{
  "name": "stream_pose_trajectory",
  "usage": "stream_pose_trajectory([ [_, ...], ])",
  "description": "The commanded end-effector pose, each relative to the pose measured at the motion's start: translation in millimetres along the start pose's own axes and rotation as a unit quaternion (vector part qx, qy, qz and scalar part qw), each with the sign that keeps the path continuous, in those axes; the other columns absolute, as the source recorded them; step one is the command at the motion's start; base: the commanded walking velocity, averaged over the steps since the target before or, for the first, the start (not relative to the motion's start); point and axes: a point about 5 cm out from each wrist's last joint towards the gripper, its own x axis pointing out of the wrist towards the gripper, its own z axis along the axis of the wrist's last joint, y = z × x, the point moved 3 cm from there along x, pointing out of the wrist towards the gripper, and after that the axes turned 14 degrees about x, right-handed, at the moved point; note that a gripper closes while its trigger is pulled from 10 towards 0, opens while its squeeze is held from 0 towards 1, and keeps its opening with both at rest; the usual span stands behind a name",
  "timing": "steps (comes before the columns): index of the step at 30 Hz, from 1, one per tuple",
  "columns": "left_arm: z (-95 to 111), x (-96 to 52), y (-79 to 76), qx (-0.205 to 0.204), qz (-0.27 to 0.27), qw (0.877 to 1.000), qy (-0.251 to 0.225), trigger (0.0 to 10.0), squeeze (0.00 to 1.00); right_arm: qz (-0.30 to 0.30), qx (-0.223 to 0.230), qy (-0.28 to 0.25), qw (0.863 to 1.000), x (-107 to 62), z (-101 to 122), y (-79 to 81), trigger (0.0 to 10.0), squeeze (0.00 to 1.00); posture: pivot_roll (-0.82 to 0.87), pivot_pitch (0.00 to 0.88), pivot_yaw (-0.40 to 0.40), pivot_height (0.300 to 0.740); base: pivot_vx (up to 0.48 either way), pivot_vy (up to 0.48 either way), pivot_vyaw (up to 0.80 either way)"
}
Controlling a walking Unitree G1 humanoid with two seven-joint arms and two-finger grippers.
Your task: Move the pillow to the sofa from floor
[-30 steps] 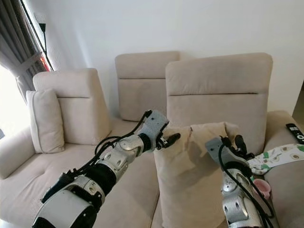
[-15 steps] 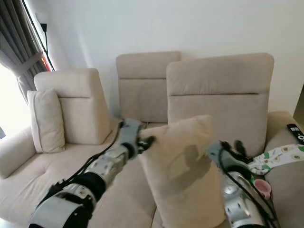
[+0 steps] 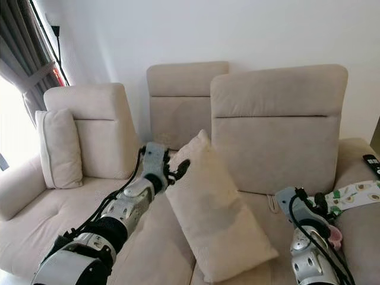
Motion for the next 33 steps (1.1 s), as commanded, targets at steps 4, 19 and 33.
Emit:
stream_pose_trajectory([
  [4,-21.6,-8.8,3.8,-0.038,0.0,0.998,0.04,10.0,0.0,0.03,0.052,-0.041,0.997,-12.5,19.0,20.2,10.0,0.0,-0.08,0.001,0.175,0.74,0.0,0.0,0.0],
  [19,-107.1,-60.5,-13.2,-0.079,-0.016,0.986,0.149,10.0,0.0,0.225,0.213,-0.143,0.94,-121.1,47.0,104.8,10.0,0.0,-0.09,0.005,0.161,0.74,0.0,0.0,0.0],
  [33,-143.2,-127.8,-26.6,-0.13,-0.064,0.968,0.207,10.0,0.0,0.301,0.235,-0.133,0.915,-161.7,28.1,108.0,10.0,0.0,-0.02,0.0,0.143,0.74,0.0,0.0,0.0],
])
